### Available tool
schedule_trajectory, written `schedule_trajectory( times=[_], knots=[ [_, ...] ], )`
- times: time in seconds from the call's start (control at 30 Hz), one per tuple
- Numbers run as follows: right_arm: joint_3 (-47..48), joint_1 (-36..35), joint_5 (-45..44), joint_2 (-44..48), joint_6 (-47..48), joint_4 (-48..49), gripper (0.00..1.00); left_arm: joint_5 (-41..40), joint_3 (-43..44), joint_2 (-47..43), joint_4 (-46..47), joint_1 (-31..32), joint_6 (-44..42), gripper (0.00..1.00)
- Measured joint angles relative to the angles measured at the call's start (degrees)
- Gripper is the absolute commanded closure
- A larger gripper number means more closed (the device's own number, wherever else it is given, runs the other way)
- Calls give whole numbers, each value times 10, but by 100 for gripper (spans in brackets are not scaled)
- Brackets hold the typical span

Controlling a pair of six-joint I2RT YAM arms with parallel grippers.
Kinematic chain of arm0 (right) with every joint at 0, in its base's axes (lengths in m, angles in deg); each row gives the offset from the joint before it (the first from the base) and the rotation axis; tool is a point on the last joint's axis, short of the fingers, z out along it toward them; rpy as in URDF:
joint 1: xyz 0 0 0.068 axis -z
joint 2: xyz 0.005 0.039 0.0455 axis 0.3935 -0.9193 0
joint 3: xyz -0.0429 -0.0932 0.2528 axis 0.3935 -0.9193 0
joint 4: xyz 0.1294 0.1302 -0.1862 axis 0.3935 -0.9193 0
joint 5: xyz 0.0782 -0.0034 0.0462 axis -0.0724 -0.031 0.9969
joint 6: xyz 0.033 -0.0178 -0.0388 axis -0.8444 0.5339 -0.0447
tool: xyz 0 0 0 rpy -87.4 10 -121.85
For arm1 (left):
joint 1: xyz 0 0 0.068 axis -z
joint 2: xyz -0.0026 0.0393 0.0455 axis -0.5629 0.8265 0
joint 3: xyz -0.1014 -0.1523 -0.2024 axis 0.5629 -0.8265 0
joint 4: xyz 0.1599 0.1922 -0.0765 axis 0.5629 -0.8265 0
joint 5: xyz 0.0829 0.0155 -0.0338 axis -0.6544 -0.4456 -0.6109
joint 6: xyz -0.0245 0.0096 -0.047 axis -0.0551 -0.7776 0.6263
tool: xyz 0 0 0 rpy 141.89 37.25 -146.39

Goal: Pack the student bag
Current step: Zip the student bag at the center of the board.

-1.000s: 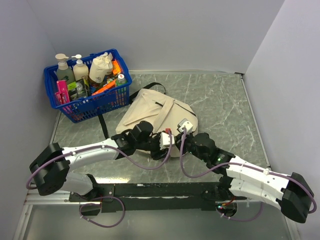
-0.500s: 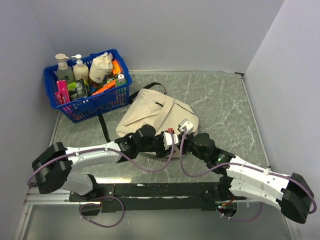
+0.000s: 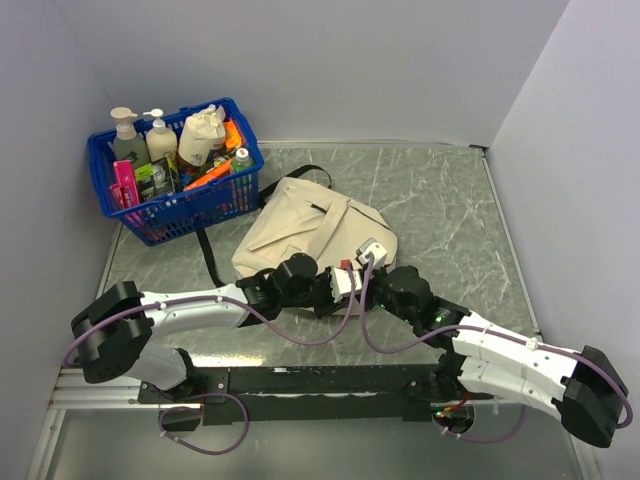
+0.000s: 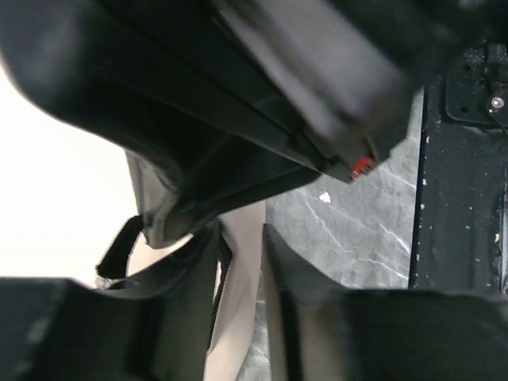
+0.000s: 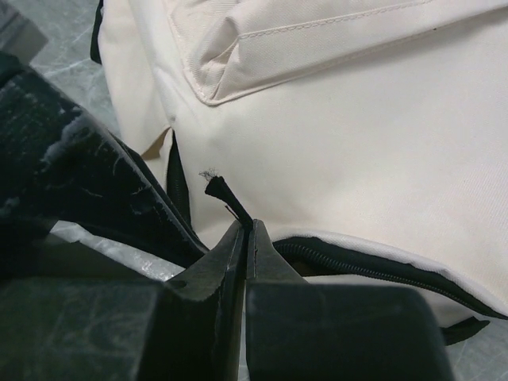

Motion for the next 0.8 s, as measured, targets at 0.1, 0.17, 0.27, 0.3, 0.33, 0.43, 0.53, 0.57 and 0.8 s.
schedule_trajectory(
  times=[0.1, 0.17, 0.27, 0.3, 0.33, 0.43, 0.53, 0.57, 0.8],
  knots=[
    [0, 12, 9, 0, -4, 1, 100, 2, 3, 0, -7, 2, 0, 66],
    [0, 21, 17, 0, -9, 1, 100, 0, 3, 0, -8, 2, 0, 74],
    [0, 29, 27, 0, -15, 1, 100, -12, 3, 0, -8, 2, 0, 80],
    [0, 32, 31, 0, -16, 1, 100, -17, 3, 0, -8, 2, 0, 80],
    [0, 34, 33, 1, -17, 1, 100, -21, 3, 0, -8, 2, 0, 80],
    [0, 39, 42, 1, -21, 1, 100, -31, 2, 0, -7, 3, 0, 74],
    [0, 40, 47, 2, -22, 1, 100, -35, 2, 0, -8, 4, 0, 68],
    [0, 41, 47, 2, -23, 1, 100, -36, 2, 0, -8, 5, 0, 69],
    [0, 44, 54, 1, -25, 2, 100, -43, 2, 0, -7, 6, 4, 99]
  ],
)
